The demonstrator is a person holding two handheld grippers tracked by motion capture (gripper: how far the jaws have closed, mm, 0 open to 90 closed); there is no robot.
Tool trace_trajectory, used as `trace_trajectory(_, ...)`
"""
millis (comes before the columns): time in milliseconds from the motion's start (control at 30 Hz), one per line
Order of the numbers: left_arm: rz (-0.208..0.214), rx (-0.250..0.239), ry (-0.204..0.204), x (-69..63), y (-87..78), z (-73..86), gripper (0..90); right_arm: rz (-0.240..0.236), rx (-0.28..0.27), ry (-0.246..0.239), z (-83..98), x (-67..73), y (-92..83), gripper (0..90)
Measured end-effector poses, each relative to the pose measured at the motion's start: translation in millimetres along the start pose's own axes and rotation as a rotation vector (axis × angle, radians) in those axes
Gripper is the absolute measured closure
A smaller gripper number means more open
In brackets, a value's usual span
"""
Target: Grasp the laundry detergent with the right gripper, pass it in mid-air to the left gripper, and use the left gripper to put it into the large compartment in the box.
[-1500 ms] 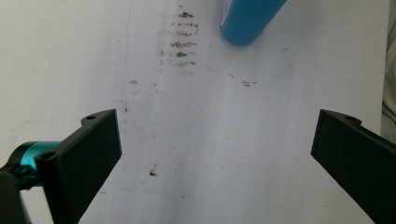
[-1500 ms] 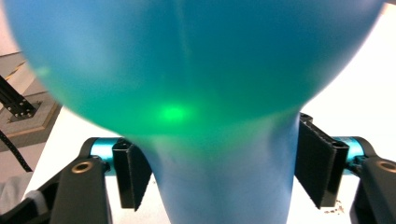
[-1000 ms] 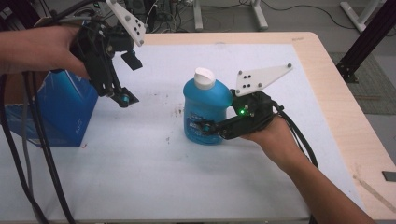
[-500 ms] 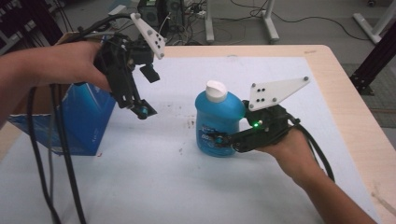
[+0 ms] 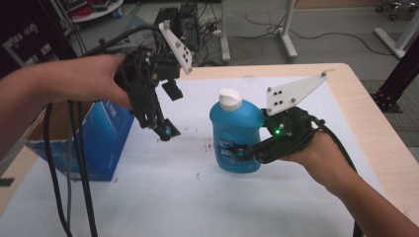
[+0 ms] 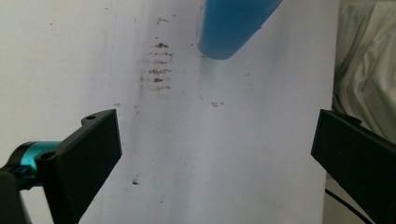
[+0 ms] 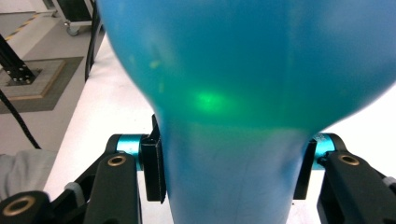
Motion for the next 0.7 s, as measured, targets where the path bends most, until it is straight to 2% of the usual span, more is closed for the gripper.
trace_trajectory(133,0.006,-0.004,0.014,1.5,-3.4,-13.4,1.7,-0.007,0.029,-0.007,-7.6,-2.3,-0.7,45.5)
trace_trajectory(300,0.031,0.015,0.036,-0.1,-2.2,-24.0,1.7,-0.041,0.033,-0.013,-15.1,-1.7,1.2,45.5)
trace_trajectory(700,0.045,0.027,0.057,-2.4,-1.1,-36.0,1.7,-0.074,0.081,-0.031,-23.7,-1.1,15.5,45.5)
Point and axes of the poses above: each handheld gripper's, and its own axes: y roughly forward along the jaws, z roughly out of its underside, x roughly to its left, the point moved 2 cm from there along y, roughly forward along the jaws, and after that the axes turned 12 degrees about y, right-handed, at the moved point
